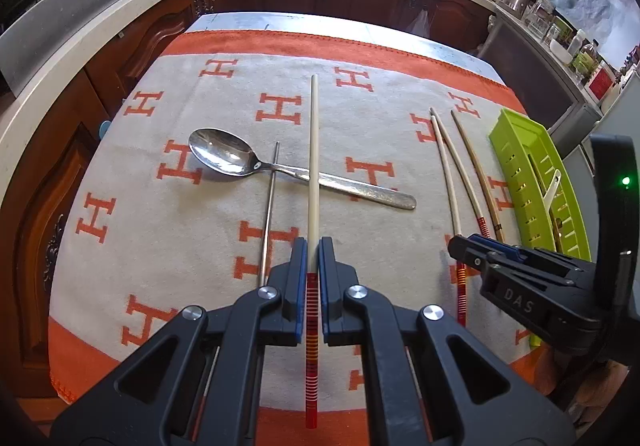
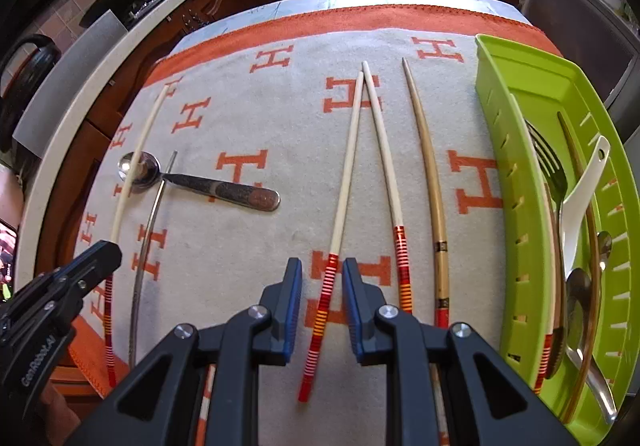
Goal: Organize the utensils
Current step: 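Lift the chopstick with the left tool while the right tool grasps another red-banded chopstick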
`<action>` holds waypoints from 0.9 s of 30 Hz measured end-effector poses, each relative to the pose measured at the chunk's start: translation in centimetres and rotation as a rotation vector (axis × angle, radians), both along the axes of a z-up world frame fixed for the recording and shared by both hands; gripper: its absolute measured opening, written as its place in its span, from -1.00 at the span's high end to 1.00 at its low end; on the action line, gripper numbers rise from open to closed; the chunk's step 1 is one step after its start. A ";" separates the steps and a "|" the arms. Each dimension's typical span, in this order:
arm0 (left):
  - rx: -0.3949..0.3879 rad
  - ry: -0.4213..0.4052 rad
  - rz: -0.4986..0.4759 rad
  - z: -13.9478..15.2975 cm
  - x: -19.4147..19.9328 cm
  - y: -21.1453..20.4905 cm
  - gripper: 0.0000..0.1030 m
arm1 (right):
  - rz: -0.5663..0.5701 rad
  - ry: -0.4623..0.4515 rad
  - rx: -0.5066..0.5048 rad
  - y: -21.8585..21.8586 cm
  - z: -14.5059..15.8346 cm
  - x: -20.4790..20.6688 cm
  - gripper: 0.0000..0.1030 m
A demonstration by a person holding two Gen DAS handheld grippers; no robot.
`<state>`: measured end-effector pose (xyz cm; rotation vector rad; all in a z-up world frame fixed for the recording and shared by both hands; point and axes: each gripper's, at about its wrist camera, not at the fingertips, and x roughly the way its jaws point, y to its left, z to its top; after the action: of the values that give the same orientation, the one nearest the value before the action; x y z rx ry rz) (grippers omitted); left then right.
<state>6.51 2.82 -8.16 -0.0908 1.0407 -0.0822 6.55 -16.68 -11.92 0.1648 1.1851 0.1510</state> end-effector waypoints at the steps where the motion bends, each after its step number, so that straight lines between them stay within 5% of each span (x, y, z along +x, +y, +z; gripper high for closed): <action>1: -0.003 0.002 0.002 -0.1 0.0 0.1 0.93 | 0.002 0.002 -0.011 0.2 -0.2 0.1 0.60; 11: -0.018 0.013 0.011 -0.4 0.1 0.7 0.93 | 0.036 -0.048 -0.153 2.2 -0.2 0.7 0.60; 15: -0.018 0.012 0.011 -0.4 0.1 0.7 0.93 | 0.035 -0.058 -0.193 2.6 -0.3 0.8 0.79; 27: -0.011 0.004 0.009 0.2 -0.2 0.3 0.93 | 0.017 -0.050 -0.068 1.2 0.3 0.0 0.89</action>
<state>6.30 3.12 -7.95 -0.1059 1.0443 -0.0797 6.58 -15.51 -11.65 0.0908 1.1408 0.1283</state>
